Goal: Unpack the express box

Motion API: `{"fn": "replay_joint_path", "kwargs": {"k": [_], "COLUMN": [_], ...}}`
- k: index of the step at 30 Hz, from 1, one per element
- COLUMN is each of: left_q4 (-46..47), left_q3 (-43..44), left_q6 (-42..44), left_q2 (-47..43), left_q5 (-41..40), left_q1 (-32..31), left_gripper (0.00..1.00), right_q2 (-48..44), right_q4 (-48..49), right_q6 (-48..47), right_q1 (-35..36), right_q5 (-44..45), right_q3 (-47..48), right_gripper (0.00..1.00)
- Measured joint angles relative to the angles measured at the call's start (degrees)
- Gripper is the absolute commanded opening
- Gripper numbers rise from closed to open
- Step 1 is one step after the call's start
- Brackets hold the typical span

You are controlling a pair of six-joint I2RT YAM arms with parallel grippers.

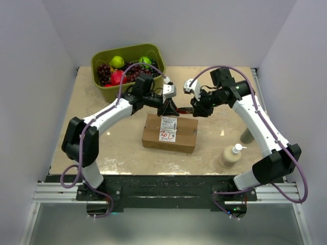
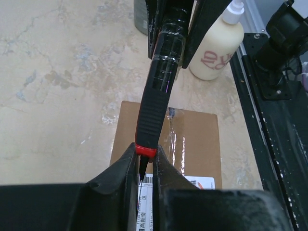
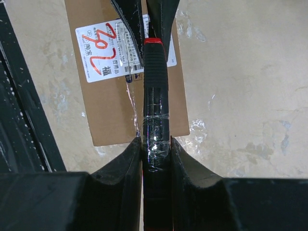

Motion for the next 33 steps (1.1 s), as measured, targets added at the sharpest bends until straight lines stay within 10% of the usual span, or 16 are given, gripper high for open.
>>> {"fn": "replay_joint_path", "kwargs": {"k": [3, 4, 7, 17, 33], "left_q4": [0.63, 1.4, 8.96, 45.29, 51.82], "left_q3": [0.0, -0.17, -3.06, -12.59, -8.83], "left_q6": [-1.79, -3.19, -11.82, -48.09, -56.81], "left_q2": [0.83, 0.85, 0.7, 0.72, 4.72], "left_q5": [2.54, 3.28, 6.14, 13.75, 16.81], "left_q1": [0.42, 0.7, 2.58, 12.44, 8.92], "left_gripper": [0.0, 0.0, 0.0, 0.0, 0.0], "right_q2": [0.0, 0.0, -0.02, -0.5, -0.98], "right_q4": [-0.04, 0.39, 6.16, 27.61, 49.24], "right_q6": [2.99, 4.37, 11.15, 33.92, 51.01], "right_q1": [0.0, -0.04, -1.53, -14.8, -10.54], "right_q5": [-0.28, -0.39, -2.4, -23.12, -34.97], "right_q3": [0.0, -0.02, 0.0, -2.51, -11.02], "right_gripper": [0.36, 0.61, 0.77, 0.84, 0.71]}}
